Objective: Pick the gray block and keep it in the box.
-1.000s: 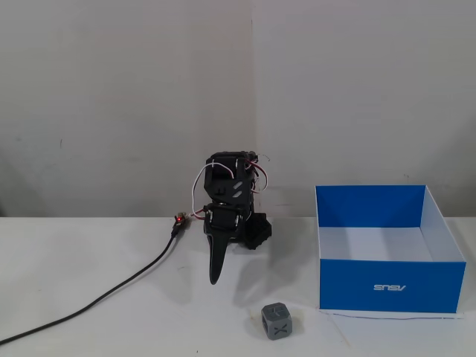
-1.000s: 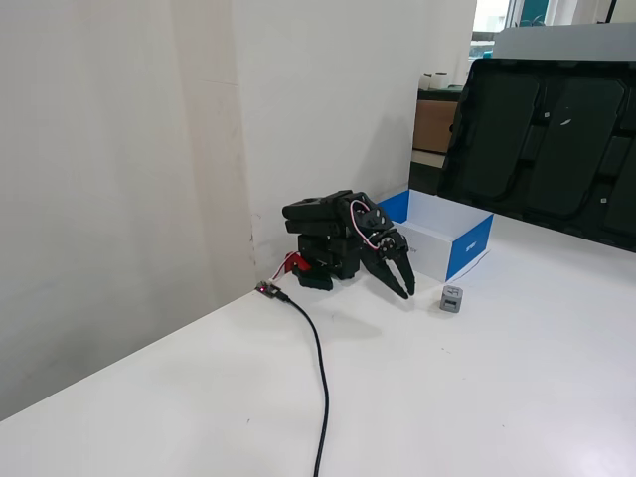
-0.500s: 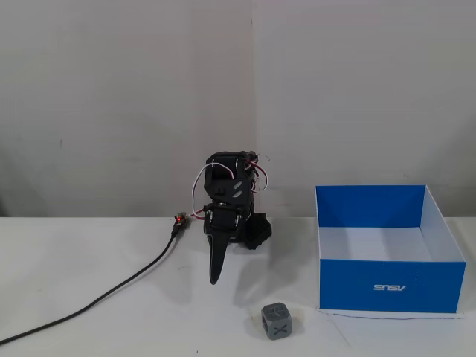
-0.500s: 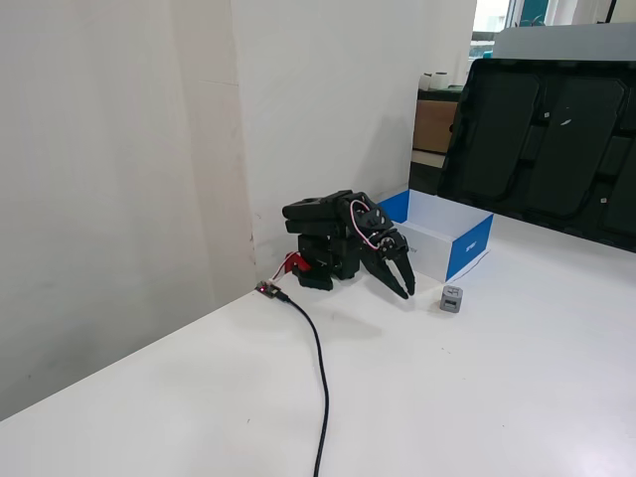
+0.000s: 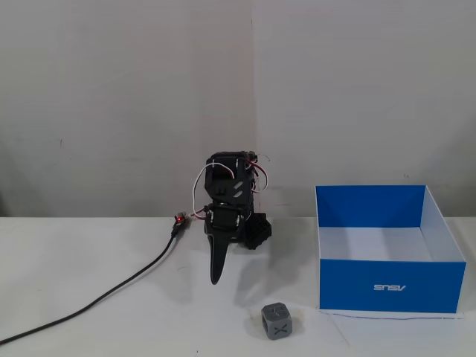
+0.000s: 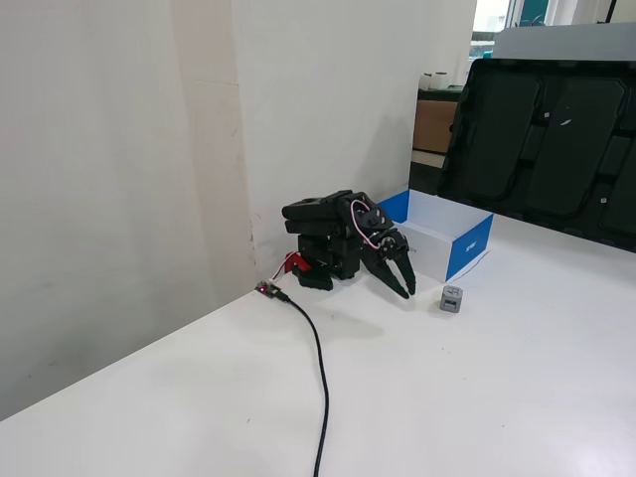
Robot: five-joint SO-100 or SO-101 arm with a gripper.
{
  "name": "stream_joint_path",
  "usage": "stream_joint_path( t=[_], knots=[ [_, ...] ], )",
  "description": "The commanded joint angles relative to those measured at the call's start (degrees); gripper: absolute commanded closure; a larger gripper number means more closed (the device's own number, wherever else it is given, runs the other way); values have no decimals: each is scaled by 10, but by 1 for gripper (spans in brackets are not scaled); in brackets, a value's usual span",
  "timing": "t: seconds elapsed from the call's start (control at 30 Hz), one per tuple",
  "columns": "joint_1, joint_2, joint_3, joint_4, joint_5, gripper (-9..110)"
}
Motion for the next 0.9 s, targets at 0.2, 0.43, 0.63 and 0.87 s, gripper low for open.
stream_joint_path(
  t=[0.2,0.43,0.63,0.87],
  knots=[
    [7,37,-112,21,-46,101],
    [-99,-489,-382,-4,-44,99],
    [-193,-701,-487,17,-36,66],
    [-220,-865,-555,27,2,62]
  ],
)
